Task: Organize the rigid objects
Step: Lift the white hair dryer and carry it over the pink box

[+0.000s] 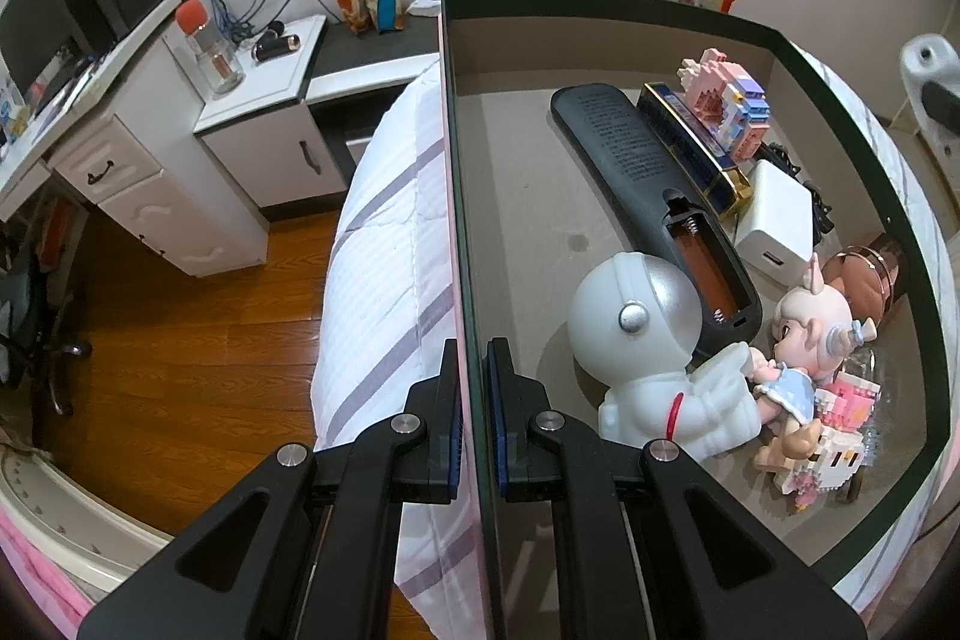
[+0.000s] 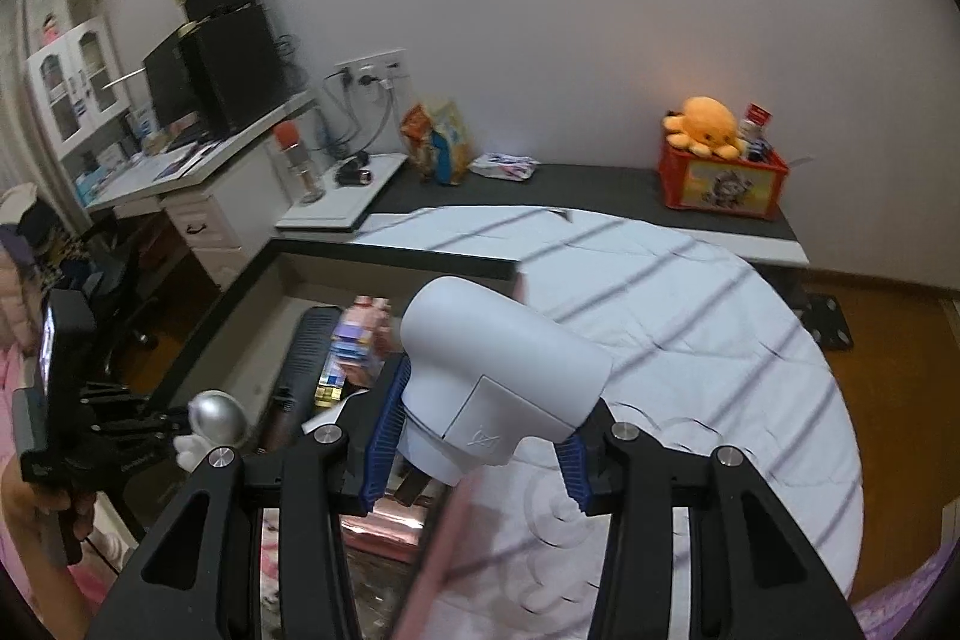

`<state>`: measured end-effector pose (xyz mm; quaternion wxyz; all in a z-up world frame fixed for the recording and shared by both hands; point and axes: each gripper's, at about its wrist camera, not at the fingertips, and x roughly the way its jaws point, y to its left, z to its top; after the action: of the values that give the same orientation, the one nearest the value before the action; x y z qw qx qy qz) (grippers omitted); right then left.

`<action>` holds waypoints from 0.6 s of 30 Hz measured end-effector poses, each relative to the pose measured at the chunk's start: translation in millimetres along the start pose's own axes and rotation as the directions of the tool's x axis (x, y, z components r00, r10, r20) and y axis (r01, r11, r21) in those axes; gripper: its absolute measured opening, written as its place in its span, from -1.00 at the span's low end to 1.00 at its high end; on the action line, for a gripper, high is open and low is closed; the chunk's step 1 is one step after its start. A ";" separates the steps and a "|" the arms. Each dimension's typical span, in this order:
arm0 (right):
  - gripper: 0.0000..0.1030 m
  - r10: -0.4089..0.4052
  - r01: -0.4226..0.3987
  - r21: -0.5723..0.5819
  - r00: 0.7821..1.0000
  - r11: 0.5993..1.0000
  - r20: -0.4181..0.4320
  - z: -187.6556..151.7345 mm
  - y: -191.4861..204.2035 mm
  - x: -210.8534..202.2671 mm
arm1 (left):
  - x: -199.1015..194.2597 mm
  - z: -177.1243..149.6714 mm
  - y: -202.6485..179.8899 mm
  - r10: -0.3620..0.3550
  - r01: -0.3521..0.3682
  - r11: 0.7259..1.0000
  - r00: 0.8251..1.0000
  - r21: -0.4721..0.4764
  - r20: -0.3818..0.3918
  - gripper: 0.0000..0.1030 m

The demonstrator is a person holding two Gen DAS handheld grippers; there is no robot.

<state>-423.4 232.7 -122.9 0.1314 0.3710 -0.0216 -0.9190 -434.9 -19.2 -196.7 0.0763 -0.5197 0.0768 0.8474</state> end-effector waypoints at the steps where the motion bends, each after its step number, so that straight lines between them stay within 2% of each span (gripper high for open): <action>1: -0.11 0.011 -0.011 -0.010 1.000 1.000 -0.001 1.7 5.7 2.7 | -0.2 -0.7 -0.2 0.000 0.000 1.000 1.000 0.002 0.000 -0.86; 12: -0.11 0.109 -0.117 -0.118 0.992 0.986 -0.067 9.4 68.7 31.4 | -1.9 -2.6 -1.1 -0.002 0.002 1.000 1.000 0.004 0.002 -0.86; 18: -0.11 0.167 -0.192 -0.181 0.975 0.965 -0.145 13.1 111.5 56.6 | -2.4 -3.2 -0.1 -0.006 0.006 1.000 1.000 -0.002 0.005 -0.86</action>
<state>-446.4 109.8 -136.4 0.2510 0.4114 0.0428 -0.8751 -431.0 -19.8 -195.9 0.0787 -0.5178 0.0742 0.8487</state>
